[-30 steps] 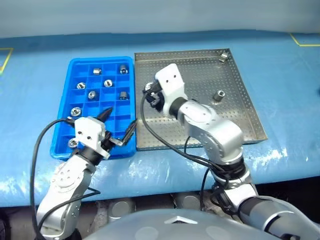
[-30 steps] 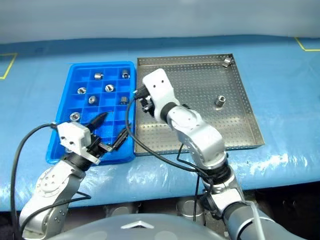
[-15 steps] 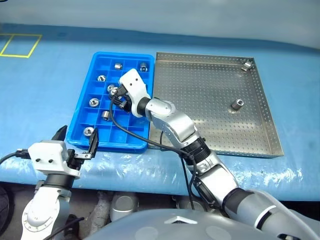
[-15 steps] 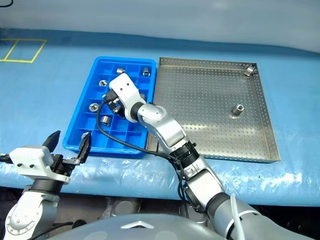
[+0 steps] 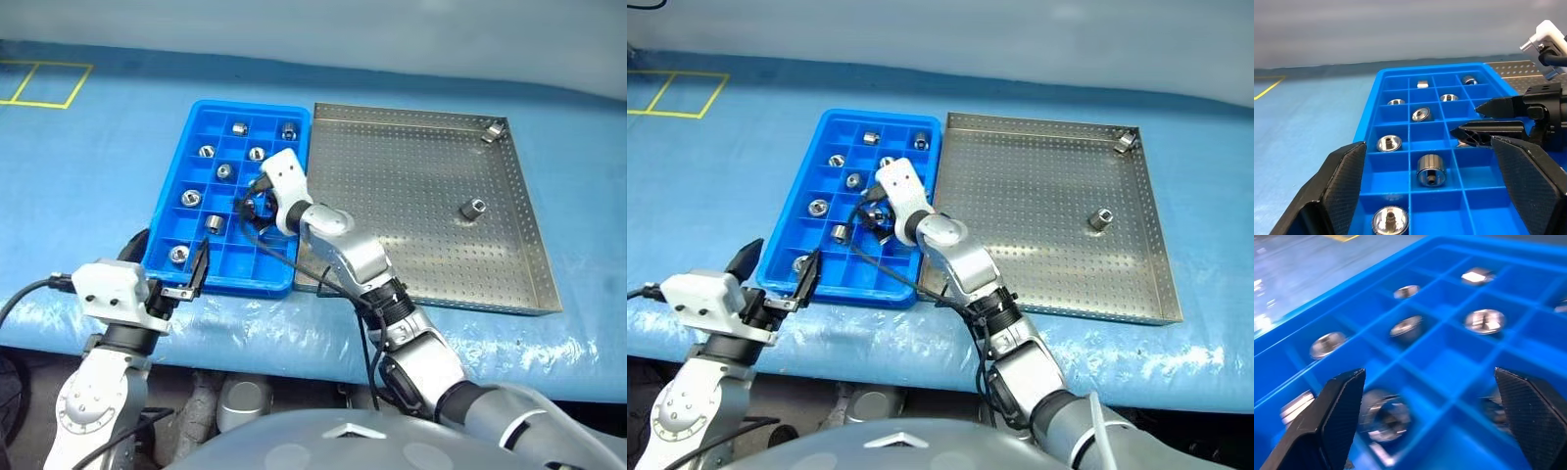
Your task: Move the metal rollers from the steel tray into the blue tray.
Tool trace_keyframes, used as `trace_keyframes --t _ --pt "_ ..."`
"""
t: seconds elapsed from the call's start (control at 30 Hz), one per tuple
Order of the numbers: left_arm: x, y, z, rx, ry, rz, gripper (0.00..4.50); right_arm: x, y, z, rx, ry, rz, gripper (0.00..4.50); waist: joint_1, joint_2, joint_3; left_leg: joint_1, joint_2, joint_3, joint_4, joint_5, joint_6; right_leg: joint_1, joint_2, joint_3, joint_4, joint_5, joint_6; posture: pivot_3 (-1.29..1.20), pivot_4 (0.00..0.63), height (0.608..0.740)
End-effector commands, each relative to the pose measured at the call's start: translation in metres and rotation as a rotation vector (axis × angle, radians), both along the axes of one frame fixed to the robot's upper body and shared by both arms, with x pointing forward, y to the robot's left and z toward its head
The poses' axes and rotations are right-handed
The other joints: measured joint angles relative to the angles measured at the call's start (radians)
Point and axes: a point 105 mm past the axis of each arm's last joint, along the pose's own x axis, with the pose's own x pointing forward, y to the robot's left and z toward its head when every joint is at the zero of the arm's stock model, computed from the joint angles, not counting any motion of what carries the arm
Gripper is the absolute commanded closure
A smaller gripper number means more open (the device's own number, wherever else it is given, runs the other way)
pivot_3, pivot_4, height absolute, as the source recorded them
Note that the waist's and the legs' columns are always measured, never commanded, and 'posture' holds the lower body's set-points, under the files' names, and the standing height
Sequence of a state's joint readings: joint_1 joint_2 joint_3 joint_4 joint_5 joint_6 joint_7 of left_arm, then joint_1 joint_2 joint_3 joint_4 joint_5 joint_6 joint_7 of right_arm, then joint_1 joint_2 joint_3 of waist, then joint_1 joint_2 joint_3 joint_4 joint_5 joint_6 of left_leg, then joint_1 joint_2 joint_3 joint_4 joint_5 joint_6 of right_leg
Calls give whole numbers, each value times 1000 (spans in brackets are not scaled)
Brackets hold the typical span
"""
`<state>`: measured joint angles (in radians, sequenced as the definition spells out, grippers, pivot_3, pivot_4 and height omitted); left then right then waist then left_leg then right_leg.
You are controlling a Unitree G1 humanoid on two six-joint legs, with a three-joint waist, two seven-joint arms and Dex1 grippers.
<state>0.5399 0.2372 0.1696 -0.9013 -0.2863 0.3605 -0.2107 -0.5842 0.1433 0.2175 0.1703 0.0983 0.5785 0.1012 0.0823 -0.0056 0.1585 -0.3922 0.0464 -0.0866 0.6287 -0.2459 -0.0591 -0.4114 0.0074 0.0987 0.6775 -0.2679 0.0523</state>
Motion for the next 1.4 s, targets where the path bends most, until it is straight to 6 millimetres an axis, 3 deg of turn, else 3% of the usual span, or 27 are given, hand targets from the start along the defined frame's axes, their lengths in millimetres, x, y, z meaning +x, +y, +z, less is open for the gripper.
trace_keyframes --t 0.03,0.23,0.4,0.6,0.8,1.13,1.23,1.4 --pt "6 -7 1 -4 -6 -55 0 22 -35 34 101 -73 -334 50 -7 1 0 0 0 0 0 0 0 0 0 0 0 0 0 178 150 740" --pt "22 -19 0 -7 -5 -153 0 45 -117 24 98 -50 -858 50 -69 2 -1 0 0 0 0 0 0 0 0 0 1 1 -2 94 150 740" --pt "30 -27 -3 -11 5 -208 0 47 -158 14 23 -64 -1136 50 -122 2 -1 0 0 0 -1 0 0 -1 0 1 1 1 -2 41 150 740" --pt "31 -42 -4 9 18 -317 0 48 -190 7 -64 -56 -1367 50 -155 2 0 0 0 0 0 0 0 -1 0 1 2 2 -2 19 150 740" --pt "21 -66 -10 41 46 -477 0 45 -210 -6 -94 26 -1507 50 -164 3 -1 0 -1 0 0 0 0 0 0 1 2 2 -2 37 150 740" --pt "15 -82 -13 12 55 -547 0 46 -204 -37 34 225 -1475 50 -165 3 0 1 0 0 0 0 1 0 0 2 4 2 -2 68 150 740" --pt "15 -81 -13 11 55 -540 0 46 -201 -44 61 264 -1464 659 -164 3 0 1 0 0 0 0 1 0 0 2 3 2 -2 75 150 740" --pt "16 -79 -13 13 53 -531 0 45 -194 -48 52 277 -1437 2308 -160 3 -1 1 0 0 0 0 1 0 0 2 3 2 -2 74 150 740"
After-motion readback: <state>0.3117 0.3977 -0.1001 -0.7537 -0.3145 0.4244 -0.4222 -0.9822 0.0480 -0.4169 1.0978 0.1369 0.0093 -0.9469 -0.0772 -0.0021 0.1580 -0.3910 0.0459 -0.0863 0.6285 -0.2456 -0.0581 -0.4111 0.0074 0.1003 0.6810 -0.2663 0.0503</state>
